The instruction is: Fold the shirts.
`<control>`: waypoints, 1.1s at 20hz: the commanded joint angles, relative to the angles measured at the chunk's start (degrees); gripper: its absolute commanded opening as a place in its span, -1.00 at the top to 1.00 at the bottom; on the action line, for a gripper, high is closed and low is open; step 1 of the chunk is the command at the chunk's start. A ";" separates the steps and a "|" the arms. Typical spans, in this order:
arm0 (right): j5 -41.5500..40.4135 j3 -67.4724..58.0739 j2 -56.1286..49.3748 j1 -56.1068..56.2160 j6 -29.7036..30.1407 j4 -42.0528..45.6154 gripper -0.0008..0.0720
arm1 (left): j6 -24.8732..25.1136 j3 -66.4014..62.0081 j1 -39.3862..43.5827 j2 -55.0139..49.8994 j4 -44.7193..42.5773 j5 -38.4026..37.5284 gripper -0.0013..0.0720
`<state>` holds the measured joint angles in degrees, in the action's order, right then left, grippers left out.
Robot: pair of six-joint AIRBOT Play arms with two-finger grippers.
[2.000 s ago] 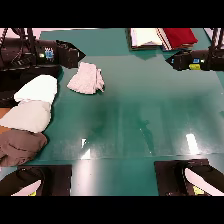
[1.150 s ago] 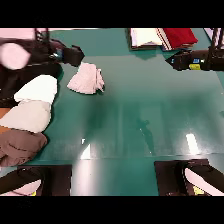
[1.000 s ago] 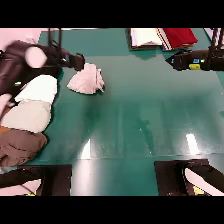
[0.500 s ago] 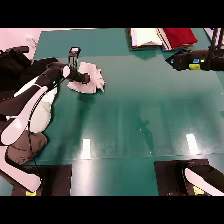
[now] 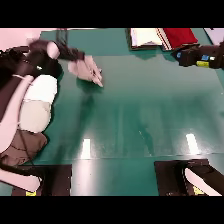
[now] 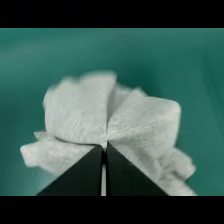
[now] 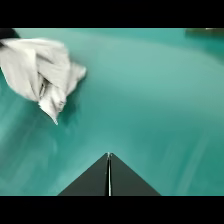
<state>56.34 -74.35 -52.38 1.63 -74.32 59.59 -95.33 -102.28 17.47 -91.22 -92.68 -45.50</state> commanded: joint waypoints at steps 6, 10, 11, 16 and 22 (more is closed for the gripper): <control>-0.35 -15.06 2.01 -0.07 -0.04 2.51 0.95 | 1.55 -4.48 0.04 25.27 7.63 -12.48 0.91; -0.13 -19.34 2.03 -0.11 -0.87 5.01 0.95 | 6.25 -4.35 1.11 24.92 21.99 -19.52 0.91; 0.22 -19.54 2.01 -0.11 -0.87 4.96 0.95 | 7.48 -4.24 3.37 24.02 21.84 -20.26 0.91; 3.41 -19.50 2.03 -0.11 -1.92 4.94 0.95 | 12.68 1.92 17.31 20.09 21.42 -22.03 0.90; 3.80 -19.50 2.01 -0.11 -1.95 4.94 0.95 | 14.97 6.71 18.73 19.15 11.54 -18.99 -0.70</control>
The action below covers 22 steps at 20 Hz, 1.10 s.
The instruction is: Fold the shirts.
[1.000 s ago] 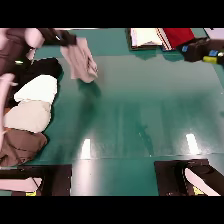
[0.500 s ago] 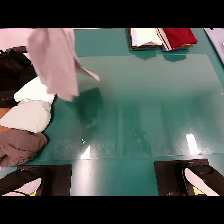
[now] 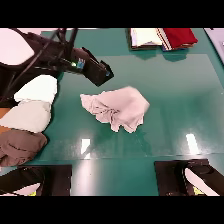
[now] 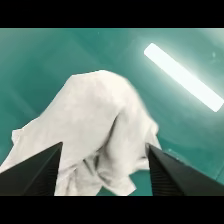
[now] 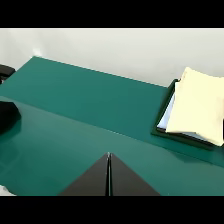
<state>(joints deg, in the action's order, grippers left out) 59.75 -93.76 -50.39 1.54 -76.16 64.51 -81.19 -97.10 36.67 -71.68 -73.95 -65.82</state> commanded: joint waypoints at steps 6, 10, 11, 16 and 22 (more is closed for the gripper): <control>3.13 -0.07 0.02 -0.02 -0.13 0.00 0.95 | -5.81 9.86 -19.78 -8.20 -4.63 3.54 -0.70; 3.54 -0.07 0.02 -0.02 -0.13 -0.02 0.95 | -5.79 19.17 -26.32 -16.48 3.45 0.98 -0.70; 3.54 -0.07 0.02 -0.02 -0.15 -0.02 0.95 | -5.77 21.00 -26.43 -17.99 3.67 1.79 -0.70; 5.60 -0.07 -0.35 -0.02 -0.90 0.07 0.95 | -3.58 23.37 -26.29 -23.26 14.12 7.34 -0.70; 18.10 -0.07 -8.26 -0.09 -2.49 0.09 0.95 | -2.47 22.91 -26.32 -22.99 17.20 11.72 0.91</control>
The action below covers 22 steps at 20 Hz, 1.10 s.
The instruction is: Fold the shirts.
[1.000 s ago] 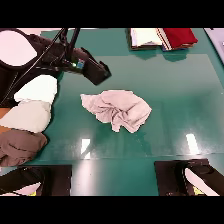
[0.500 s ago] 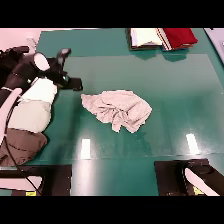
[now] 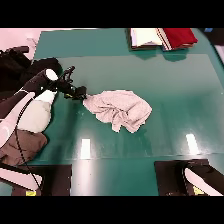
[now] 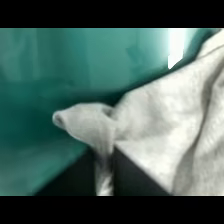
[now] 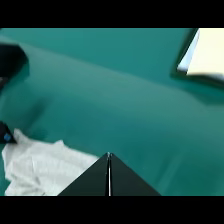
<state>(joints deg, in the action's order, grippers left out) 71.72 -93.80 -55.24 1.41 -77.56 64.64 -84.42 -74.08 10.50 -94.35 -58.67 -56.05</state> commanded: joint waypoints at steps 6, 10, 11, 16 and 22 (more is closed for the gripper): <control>7.52 16.92 -9.38 -0.20 -1.16 -0.07 0.95 | 0.94 -7.02 -0.20 4.44 -8.24 0.57 0.91; -5.55 36.81 -11.21 -0.17 -3.96 -0.83 -0.25 | 0.94 -8.17 -0.20 6.67 -10.60 0.50 0.91; -7.08 39.85 -12.92 -0.17 -4.07 -2.73 -0.36 | 0.94 -8.15 -0.20 6.67 -10.60 0.46 0.91; -12.63 42.93 -22.53 3.43 -0.37 -14.56 -0.35 | 0.92 -8.15 -0.20 6.67 -10.54 0.48 0.91; -13.16 33.97 -23.10 8.11 1.11 -6.60 0.95 | 0.85 -9.88 -0.20 8.22 -14.29 -1.16 0.91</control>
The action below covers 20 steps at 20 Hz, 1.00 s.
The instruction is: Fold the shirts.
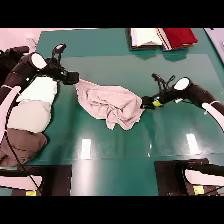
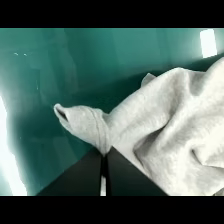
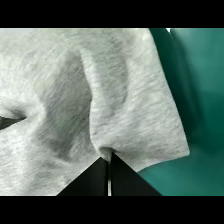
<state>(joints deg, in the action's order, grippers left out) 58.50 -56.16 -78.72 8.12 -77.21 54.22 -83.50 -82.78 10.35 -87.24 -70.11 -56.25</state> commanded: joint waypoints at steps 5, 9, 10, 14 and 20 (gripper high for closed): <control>8.02 -21.86 15.39 -4.22 0.72 12.41 0.95 | -0.42 -11.87 -0.04 15.23 -11.06 -1.20 0.91; 13.09 -35.23 25.46 -8.76 0.72 12.41 0.95 | -0.44 -19.28 -0.04 29.53 -10.45 -1.29 0.91; 14.27 -37.53 27.56 -9.73 0.72 12.41 0.95 | -0.46 -19.98 -0.04 33.27 -10.40 -1.29 0.91; 18.60 -46.42 31.34 -14.16 0.50 12.44 0.95 | -0.48 -20.17 -0.04 44.96 -8.59 -1.38 0.91; 28.44 -56.48 23.98 -17.92 -2.71 11.76 0.95 | -0.52 -20.11 -0.04 45.66 -5.90 -8.87 0.91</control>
<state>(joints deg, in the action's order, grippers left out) 81.45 -108.55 -51.53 -8.97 -78.11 66.02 -84.01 -102.74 10.37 -41.52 -76.88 -60.34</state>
